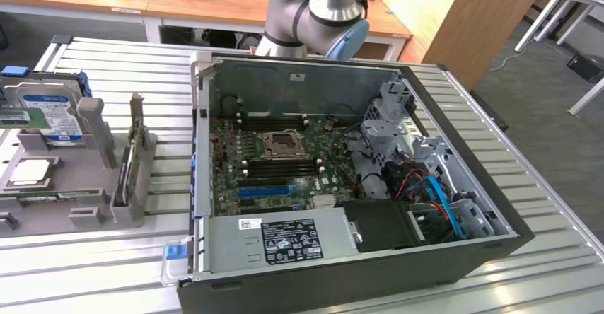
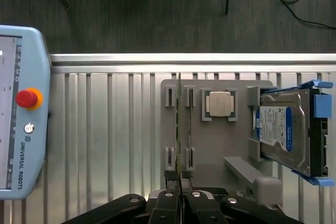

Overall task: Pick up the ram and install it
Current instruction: 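Pick up the ram and move it above insertion slot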

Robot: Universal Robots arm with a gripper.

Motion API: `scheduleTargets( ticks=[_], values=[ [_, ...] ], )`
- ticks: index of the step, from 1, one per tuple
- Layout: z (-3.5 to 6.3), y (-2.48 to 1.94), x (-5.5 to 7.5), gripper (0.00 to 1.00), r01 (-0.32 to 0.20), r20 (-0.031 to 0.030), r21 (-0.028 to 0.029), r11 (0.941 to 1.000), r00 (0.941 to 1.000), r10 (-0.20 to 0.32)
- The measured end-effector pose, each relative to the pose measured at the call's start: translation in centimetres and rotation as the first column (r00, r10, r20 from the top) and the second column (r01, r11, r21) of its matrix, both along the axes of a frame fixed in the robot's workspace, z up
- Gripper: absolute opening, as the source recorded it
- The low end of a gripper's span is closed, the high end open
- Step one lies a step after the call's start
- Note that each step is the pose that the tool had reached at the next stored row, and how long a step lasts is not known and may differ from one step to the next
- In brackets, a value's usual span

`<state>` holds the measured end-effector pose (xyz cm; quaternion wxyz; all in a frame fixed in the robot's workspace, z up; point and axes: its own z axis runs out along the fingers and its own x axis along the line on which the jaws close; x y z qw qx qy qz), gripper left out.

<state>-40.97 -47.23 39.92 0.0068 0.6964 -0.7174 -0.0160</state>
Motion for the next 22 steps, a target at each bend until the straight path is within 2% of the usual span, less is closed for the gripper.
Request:
scheduleTargets(
  ticks=[18,22],
  values=[
    [2.86,0.0,0.0,0.12,0.0,0.0,0.0,1.0,1.0,0.0],
    [2.9,0.0,0.0,0.12,0.0,0.0,0.0,1.0,1.0,0.0]
  ],
)
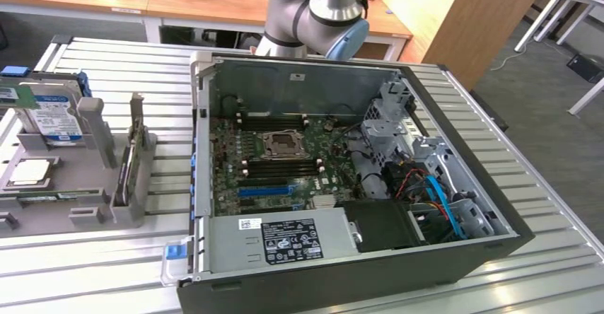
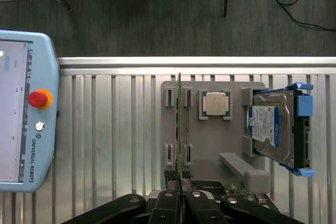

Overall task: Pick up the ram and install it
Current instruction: 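Pick up the ram and move it above insertion slot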

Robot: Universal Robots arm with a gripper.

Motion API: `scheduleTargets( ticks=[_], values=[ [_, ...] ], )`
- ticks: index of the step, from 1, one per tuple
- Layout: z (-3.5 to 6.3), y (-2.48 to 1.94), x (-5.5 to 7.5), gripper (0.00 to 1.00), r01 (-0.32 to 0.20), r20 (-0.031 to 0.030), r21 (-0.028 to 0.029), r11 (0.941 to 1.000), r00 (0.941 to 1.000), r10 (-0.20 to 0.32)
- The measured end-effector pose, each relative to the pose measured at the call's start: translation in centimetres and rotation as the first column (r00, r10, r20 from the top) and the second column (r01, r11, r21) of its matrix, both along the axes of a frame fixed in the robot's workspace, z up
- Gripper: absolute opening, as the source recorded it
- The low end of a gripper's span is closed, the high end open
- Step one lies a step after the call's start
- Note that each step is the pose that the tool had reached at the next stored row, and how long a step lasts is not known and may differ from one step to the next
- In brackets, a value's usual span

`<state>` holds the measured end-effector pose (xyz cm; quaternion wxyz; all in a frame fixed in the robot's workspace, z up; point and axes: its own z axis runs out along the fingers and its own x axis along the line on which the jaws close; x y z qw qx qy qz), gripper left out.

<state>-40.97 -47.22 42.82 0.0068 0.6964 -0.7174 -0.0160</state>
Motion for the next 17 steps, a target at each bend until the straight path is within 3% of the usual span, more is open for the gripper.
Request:
scheduleTargets(
  ticks=[6,17],
  values=[
    [0.0,0.0,0.5,0.12,0.0,0.0,0.0,1.0,1.0,0.0],
    [0.0,0.0,4.1,0.12,0.0,-0.0005,0.0,1.0,1.0,0.0]
  ],
)
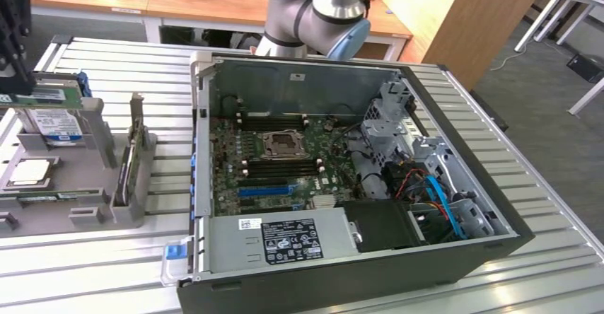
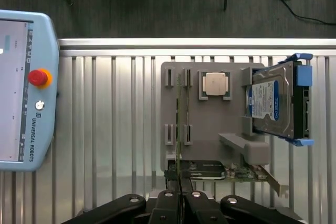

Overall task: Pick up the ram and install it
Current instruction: 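Pick up the ram and move it above insertion slot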

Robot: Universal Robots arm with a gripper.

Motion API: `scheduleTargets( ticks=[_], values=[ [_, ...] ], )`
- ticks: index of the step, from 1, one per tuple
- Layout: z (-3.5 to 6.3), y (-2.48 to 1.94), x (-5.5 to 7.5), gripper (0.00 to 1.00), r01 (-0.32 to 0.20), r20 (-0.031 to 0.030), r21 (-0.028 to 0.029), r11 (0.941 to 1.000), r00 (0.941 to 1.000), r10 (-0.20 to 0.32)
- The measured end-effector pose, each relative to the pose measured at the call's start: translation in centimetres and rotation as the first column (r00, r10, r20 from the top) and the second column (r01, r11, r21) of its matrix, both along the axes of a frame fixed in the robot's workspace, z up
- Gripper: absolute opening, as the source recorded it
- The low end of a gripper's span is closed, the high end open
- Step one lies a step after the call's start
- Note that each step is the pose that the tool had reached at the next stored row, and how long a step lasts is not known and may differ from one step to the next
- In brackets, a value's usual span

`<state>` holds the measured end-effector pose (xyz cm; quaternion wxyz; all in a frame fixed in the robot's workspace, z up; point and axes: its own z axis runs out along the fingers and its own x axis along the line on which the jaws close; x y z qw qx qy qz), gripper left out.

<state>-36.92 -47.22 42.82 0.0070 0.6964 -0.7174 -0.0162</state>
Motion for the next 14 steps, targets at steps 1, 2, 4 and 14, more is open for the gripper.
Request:
scheduleTargets(
  ticks=[1,2,4,14],
  values=[
    [0.0,0.0,0.2,0.12,0.0,-0.0001,0.0,1.0,1.0,0.0],
    [0.0,0.0,0.5,0.12,0.0,-0.0001,-0.0001,1.0,1.0,0.0],
    [0.0,0.0,0.8,0.12,0.0,0.0,0.0,1.0,1.0,0.0],
    [0.0,0.0,5.1,0.12,0.0,-0.0002,0.0,1.0,1.0,0.0]
  ],
)
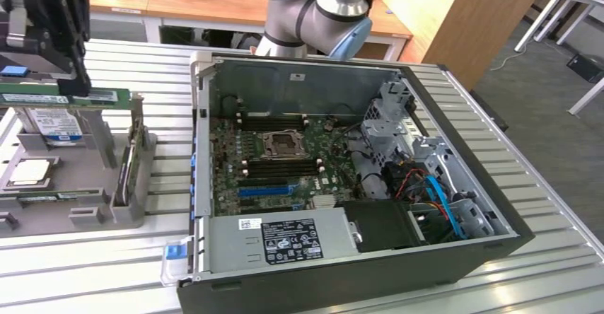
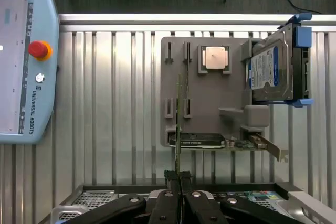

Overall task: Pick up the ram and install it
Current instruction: 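Pick up the ram and move it above insertion slot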

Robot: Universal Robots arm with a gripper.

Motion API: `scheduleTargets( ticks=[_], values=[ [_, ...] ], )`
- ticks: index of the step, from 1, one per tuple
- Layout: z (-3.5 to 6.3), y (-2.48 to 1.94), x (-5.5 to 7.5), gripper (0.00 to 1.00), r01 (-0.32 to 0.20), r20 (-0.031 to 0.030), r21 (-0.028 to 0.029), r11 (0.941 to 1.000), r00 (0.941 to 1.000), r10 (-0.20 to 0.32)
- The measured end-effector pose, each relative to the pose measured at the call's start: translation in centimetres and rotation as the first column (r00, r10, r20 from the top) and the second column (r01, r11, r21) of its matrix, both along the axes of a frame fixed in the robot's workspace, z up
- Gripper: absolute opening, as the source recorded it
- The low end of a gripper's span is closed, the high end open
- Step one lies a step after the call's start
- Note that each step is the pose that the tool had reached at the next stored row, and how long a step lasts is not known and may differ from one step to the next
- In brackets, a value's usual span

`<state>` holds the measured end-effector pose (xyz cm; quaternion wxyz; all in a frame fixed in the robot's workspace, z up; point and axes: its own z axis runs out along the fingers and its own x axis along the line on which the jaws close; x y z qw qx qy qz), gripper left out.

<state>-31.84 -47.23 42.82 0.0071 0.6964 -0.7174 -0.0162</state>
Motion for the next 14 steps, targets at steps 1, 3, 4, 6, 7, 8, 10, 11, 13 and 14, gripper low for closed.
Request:
scheduleTargets(
  ticks=[1,3,4,6,7,8,10,11,13,14],
  values=[
    [-0.01,0.0,0.3,0.12,0.0,0.0001,0.0001,1.0,1.0,0.0],
    [0.01,0.0,1.0,0.12,0.0,-0.0001,-0.0001,1.0,1.0,0.0],
    [0.01,0.0,1.4,0.12,0.0,-0.0001,-0.0001,1.0,1.0,0.0],
    [0.0,0.0,2.0,0.12,0.0,0.0,0.0,1.0,1.0,0.0],
    [0.0,0.0,2.2,0.12,0.0,0.0,0.0001,1.0,1.0,0.0],
    [0.0,0.0,2.5,0.12,0.0,0.0,0.0,1.0,1.0,0.0],
    [0.0,0.0,3.0,0.12,0.0,0.0,0.0,1.0,1.0,0.0],
    [0.0,0.0,3.3,0.12,0.0,0.0,-0.0001,1.0,1.0,0.0],
    [0.0,0.0,3.9,0.12,0.0,0.0,0.0,1.0,1.0,0.0],
    [0.0,0.0,4.2,0.12,0.0,0.0001,0.0,1.0,1.0,0.0]
  ],
)
